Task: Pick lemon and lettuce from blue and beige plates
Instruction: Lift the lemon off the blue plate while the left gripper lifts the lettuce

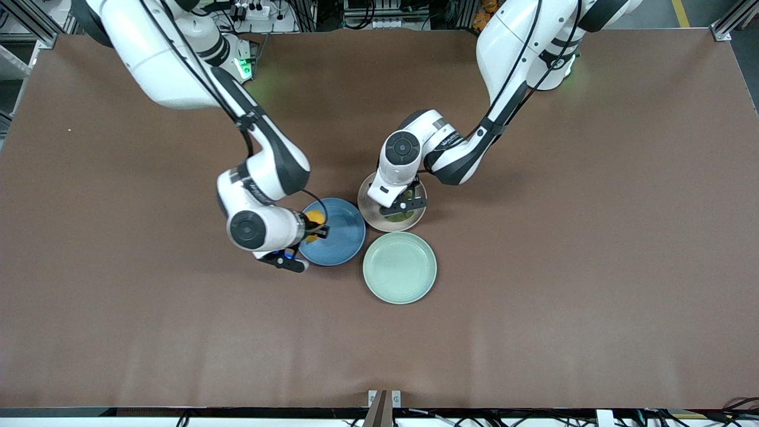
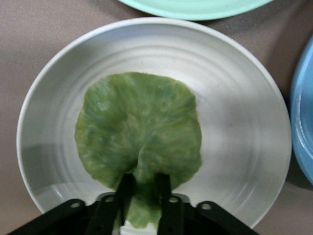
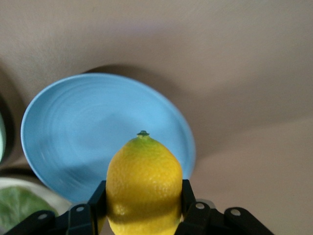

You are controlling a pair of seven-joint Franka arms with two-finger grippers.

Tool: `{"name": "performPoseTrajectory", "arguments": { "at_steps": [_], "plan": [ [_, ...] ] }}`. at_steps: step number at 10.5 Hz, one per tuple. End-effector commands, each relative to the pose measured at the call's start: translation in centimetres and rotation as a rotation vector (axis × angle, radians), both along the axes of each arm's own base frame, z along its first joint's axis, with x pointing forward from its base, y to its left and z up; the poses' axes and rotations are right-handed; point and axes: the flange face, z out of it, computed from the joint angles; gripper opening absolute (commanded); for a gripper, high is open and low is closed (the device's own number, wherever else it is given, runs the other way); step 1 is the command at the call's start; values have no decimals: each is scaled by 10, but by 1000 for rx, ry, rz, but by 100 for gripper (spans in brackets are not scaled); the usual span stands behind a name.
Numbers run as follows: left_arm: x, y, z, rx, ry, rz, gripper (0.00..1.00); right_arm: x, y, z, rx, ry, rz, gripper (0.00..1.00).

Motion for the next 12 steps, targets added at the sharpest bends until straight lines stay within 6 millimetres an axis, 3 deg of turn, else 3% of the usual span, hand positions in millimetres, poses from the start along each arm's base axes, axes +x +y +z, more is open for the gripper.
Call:
{"name": "performPoseTrajectory", "arguments": {
  "at_steps": [1,3,5,6,8,10,12],
  "plan": [
    [7,-1,-2,15,-31,19,0,7,-65,44,41,10,92,0],
    [12,-2,6,10,-42,51,0,10,-142,46,68,23,161,0],
    [29,-2,46,-13,-76,114,0,-6,-194,27,51,55,215,0],
    [38,2,69,-8,-89,126,0,-12,-197,16,41,52,220,0],
    [74,31,124,15,-124,171,0,-25,-216,-13,1,31,215,0],
    [119,82,171,5,-160,199,0,-38,-234,-32,-12,-9,226,0],
    [151,133,192,5,-183,222,0,-48,-248,-48,-15,-15,229,0]
  ]
}}
